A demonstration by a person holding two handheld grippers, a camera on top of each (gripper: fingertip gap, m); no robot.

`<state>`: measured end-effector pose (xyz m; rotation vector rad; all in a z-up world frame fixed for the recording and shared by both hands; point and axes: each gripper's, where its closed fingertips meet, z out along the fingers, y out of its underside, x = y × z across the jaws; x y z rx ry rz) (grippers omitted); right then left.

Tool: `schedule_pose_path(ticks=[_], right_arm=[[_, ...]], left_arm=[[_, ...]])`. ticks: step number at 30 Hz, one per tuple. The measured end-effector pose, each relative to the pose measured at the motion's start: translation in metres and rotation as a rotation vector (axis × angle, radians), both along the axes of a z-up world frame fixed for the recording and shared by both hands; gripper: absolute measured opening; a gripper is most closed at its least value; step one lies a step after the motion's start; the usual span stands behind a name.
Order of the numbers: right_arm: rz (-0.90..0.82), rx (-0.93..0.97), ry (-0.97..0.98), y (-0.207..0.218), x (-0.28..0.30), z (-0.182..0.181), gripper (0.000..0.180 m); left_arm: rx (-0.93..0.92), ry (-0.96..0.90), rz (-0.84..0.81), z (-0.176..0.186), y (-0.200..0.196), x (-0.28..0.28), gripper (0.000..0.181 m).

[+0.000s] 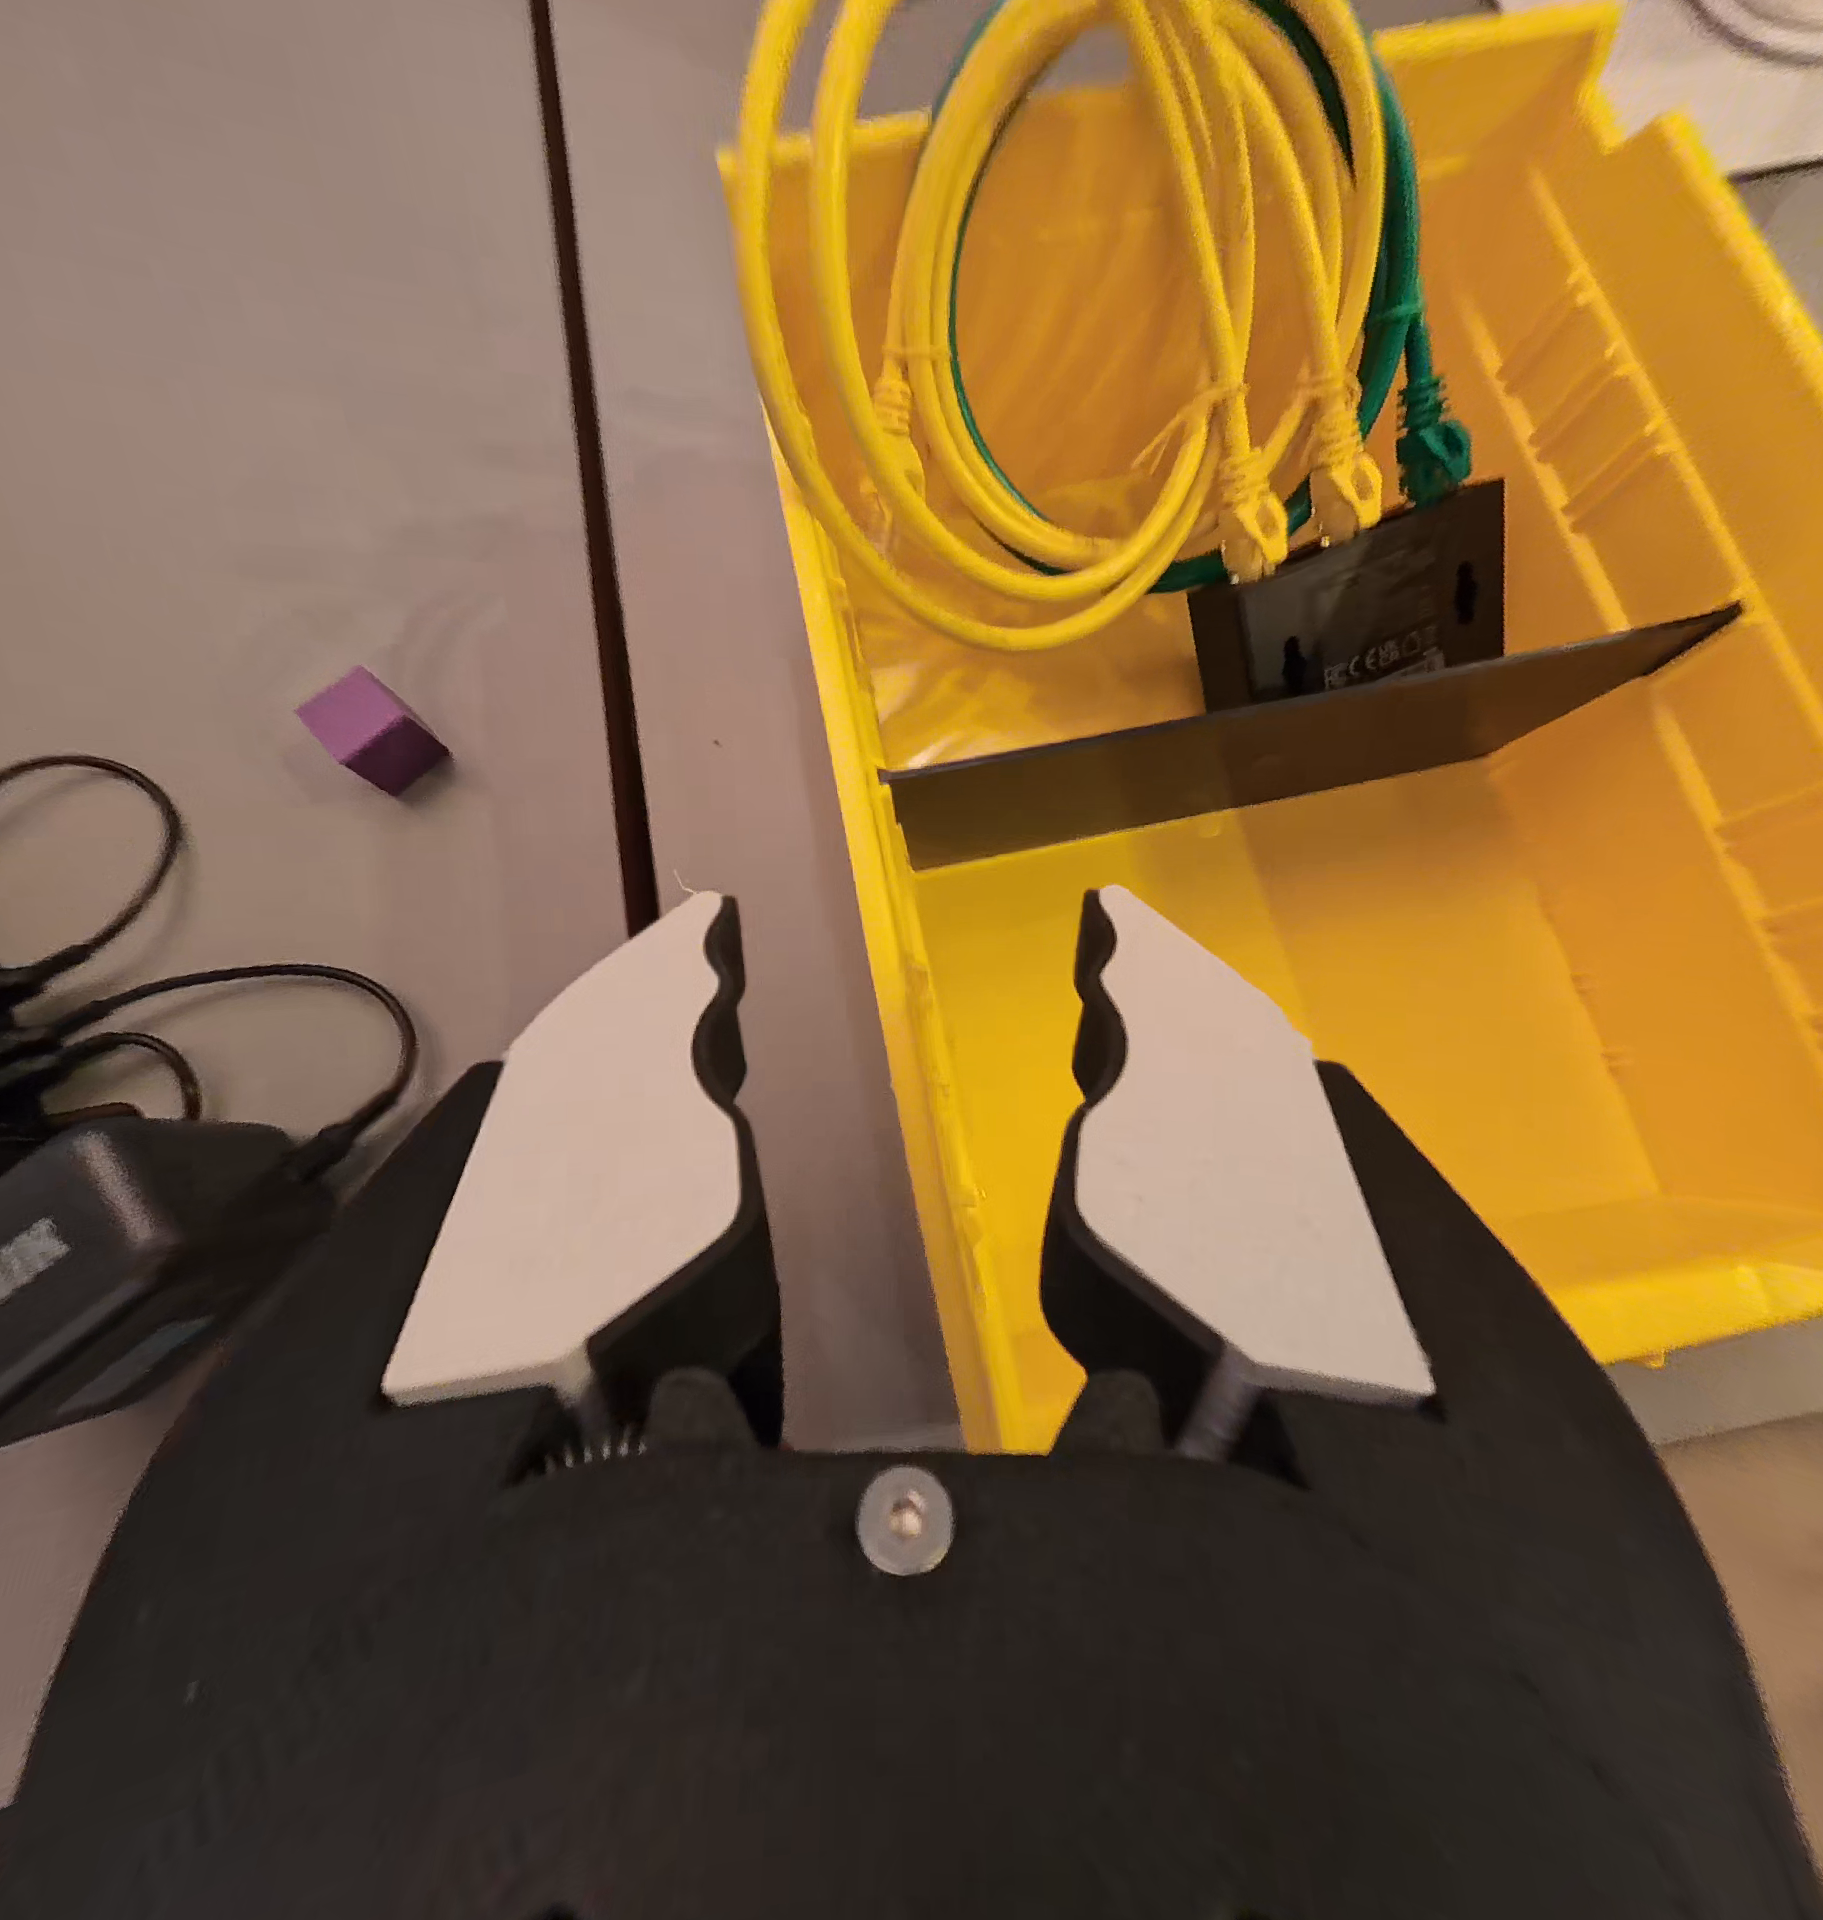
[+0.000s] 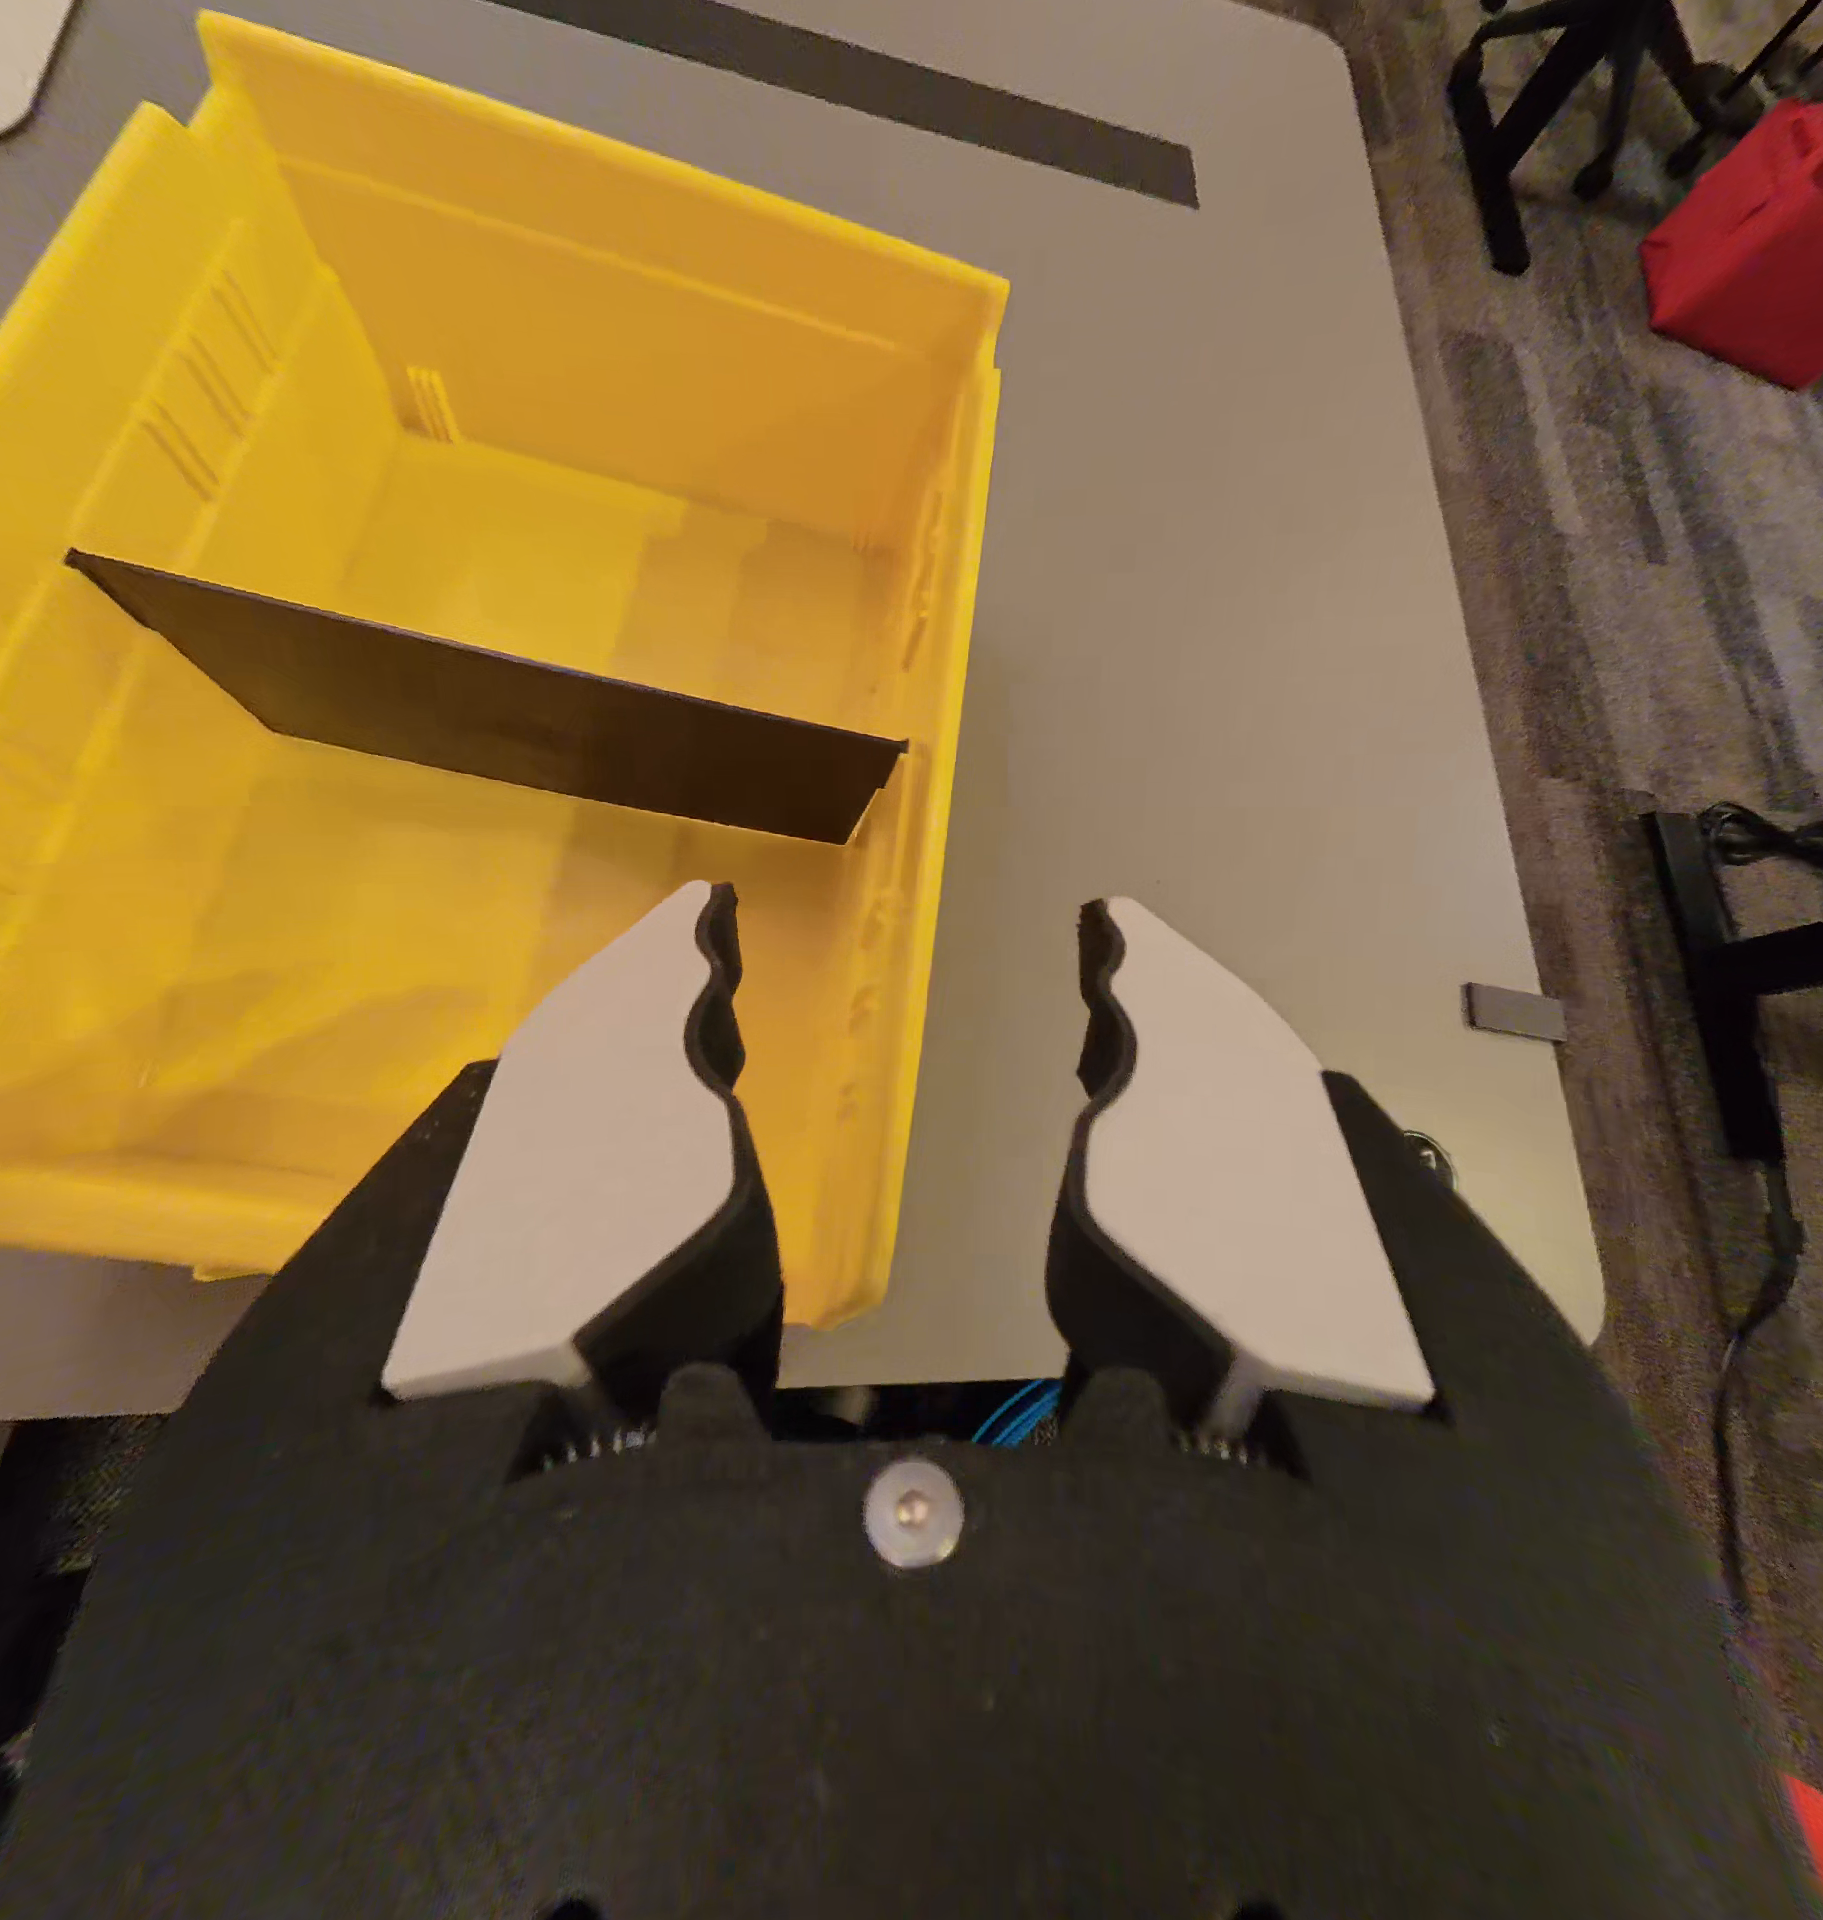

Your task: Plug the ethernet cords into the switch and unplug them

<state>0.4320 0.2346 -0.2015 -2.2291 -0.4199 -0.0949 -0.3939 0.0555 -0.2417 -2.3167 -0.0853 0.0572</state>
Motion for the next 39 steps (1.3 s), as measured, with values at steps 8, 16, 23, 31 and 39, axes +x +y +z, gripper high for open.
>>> schedule_pose_path(ticks=[8,16,23,31,39], right_arm=[[0.263,0.109,0.016,-0.026,-0.102,0.05,0.062],[0.705,0.021,0.082,-0.074,-0.284,0.051,0.061],[0.963,-0.097,0.151,-0.123,-0.395,0.036,0.061],[1.037,-0.19,0.151,-0.143,-0.44,0.003,0.061],[1.048,-0.215,0.226,-0.144,-0.458,-0.019,0.059]], left_arm=[[0.147,0.113,-0.088,0.058,0.016,0.025,0.06],[0.055,0.254,-0.317,0.064,0.068,0.07,0.052],[-0.201,0.232,-0.339,0.012,0.114,0.071,0.052],[-0.279,-0.107,-0.263,-0.038,0.156,0.08,0.049],[-0.151,-0.112,-0.293,-0.02,0.169,0.084,0.018]])
